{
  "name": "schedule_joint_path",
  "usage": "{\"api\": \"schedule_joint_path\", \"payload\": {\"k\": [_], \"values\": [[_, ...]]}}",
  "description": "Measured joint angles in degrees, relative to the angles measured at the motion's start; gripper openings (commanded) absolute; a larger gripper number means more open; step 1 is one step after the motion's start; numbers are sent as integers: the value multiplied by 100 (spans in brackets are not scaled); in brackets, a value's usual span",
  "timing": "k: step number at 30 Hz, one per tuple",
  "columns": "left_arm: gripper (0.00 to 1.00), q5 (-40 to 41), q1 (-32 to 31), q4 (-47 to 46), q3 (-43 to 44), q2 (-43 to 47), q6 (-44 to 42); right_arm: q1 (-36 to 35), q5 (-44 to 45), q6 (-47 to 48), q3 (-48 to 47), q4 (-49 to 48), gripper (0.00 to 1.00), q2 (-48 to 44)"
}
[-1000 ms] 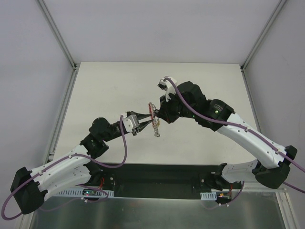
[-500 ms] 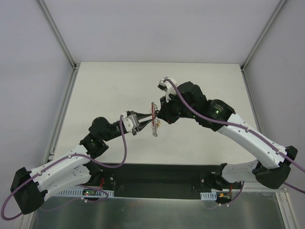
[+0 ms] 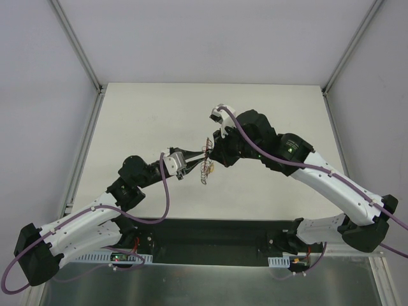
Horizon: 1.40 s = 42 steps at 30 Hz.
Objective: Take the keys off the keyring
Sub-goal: Adjust the key on the keyring.
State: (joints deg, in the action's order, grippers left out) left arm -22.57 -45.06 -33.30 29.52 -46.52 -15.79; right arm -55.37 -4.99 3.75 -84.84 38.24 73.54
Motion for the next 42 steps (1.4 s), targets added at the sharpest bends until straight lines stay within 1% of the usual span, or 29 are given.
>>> {"api": "schedule_joint_path", "payload": {"k": [17,25,30,34,42], "values": [[12,-81,0,0,31,-81,-4,-37,35,85,0,15,1,0],[13,-7,0,7,39,-81,0,-44,48,103,0,13,1,0],[17,127,0,22,72,-81,11,-55,70,109,0,11,1,0],[16,310,0,20,90,-81,15,-103,33,107,0,11,1,0],[18,201,0,22,120,-85,28,-127,4,107,0,9,1,0]]}}
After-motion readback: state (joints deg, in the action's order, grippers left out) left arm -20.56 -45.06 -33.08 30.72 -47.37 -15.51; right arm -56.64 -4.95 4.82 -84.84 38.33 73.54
